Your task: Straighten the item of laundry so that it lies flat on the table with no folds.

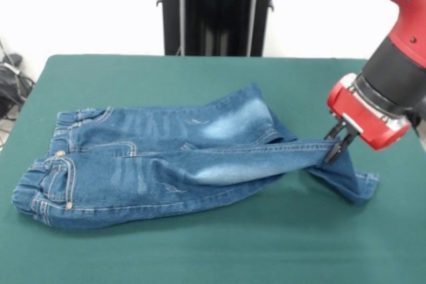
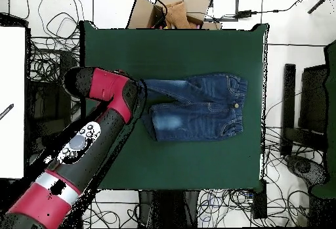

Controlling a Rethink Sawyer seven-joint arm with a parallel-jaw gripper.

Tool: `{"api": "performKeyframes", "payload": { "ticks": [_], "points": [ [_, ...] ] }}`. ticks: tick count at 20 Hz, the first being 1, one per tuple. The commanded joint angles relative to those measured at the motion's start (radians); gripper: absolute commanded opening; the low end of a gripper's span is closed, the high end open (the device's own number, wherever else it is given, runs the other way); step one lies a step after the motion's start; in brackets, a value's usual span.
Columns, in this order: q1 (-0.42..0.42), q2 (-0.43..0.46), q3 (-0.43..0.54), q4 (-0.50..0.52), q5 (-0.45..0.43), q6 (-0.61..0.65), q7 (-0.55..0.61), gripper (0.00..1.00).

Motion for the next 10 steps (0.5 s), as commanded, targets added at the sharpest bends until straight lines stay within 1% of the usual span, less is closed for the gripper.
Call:
{"api": "performKeyframes", "payload": {
  "ticks": [1, 4, 10],
  "points": [
    [-0.031, -0.018, 0.070, -0.079, 0.013, 0.101, 0.317, 0.00],
    [-0.059, -0.032, 0.080, -0.079, 0.008, 0.099, 0.292, 0.00],
    [-0.067, -0.057, 0.101, -0.057, 0.021, 0.084, 0.296, 0.00]
  ]
}}
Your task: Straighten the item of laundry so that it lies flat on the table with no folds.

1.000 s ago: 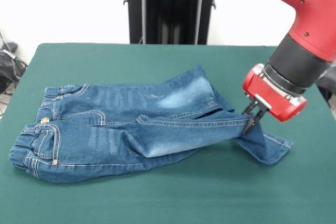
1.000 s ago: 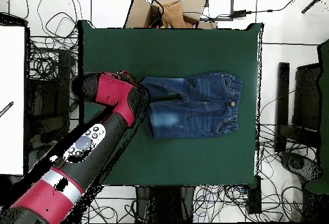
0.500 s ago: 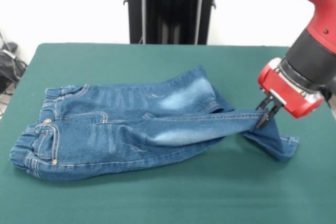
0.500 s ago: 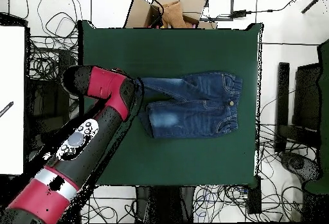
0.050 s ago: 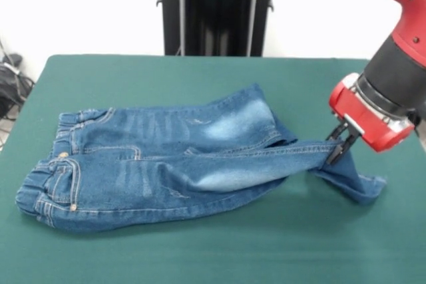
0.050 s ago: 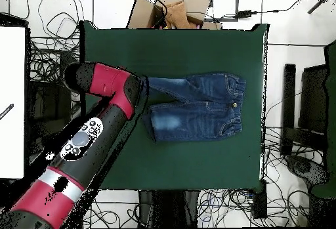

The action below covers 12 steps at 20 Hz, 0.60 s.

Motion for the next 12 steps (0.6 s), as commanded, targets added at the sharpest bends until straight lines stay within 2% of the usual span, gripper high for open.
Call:
{"api": "performKeyframes", "payload": {
  "ticks": [1, 3, 8, 12],
  "points": [
    [-0.036, -0.053, 0.100, -0.028, 0.019, 0.057, 0.273, 0.00],
    [-0.041, -0.057, 0.097, -0.036, 0.016, 0.076, 0.276, 0.00],
    [-0.058, -0.057, 0.121, -0.023, 0.013, 0.027, 0.245, 0.00],
    [-0.046, -0.058, 0.107, -0.028, 0.012, 0.060, 0.283, 0.00]
  ]
}}
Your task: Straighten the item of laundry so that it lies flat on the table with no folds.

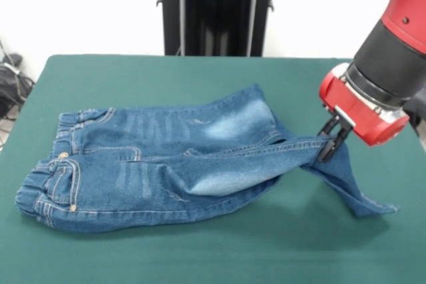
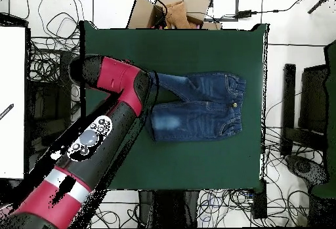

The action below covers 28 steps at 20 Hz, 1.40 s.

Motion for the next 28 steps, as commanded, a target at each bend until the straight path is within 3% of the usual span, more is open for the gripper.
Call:
{"api": "performKeyframes", "payload": {
  "ticks": [1, 11, 28],
  "points": [
    [-0.010, -0.020, 0.097, -0.031, 0.011, 0.073, 0.294, 0.00],
    [0.008, -0.012, 0.064, -0.075, 0.018, 0.133, 0.374, 0.00],
    [0.014, 0.001, 0.089, -0.068, 0.012, 0.115, 0.410, 0.00]
  ]
}}
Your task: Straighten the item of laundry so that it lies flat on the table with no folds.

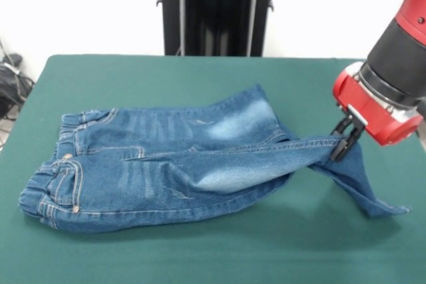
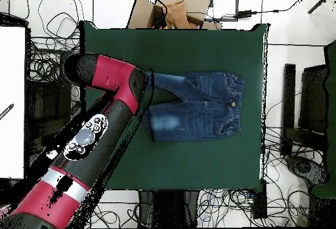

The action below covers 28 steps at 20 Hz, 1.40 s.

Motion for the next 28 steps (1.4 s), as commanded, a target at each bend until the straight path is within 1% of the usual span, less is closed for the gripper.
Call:
{"api": "performKeyframes", "payload": {
  "ticks": [1, 6, 11, 16, 19, 24, 28],
  "points": [
    [0.006, -0.005, 0.088, -0.042, 0.010, 0.075, 0.308, 0.00],
    [-0.008, -0.002, 0.079, -0.069, 0.006, 0.102, 0.317, 0.00],
    [-0.008, 0.015, 0.068, -0.113, 0.012, 0.137, 0.362, 0.00],
    [-0.015, 0.024, 0.060, -0.134, 0.007, 0.146, 0.374, 0.00],
    [-0.018, 0.021, 0.063, -0.137, 0.004, 0.150, 0.377, 0.00],
    [-0.017, 0.022, 0.081, -0.119, -0.003, 0.110, 0.354, 0.00],
    [-0.015, 0.023, 0.078, -0.119, -0.007, 0.110, 0.357, 0.00]
  ]
}}
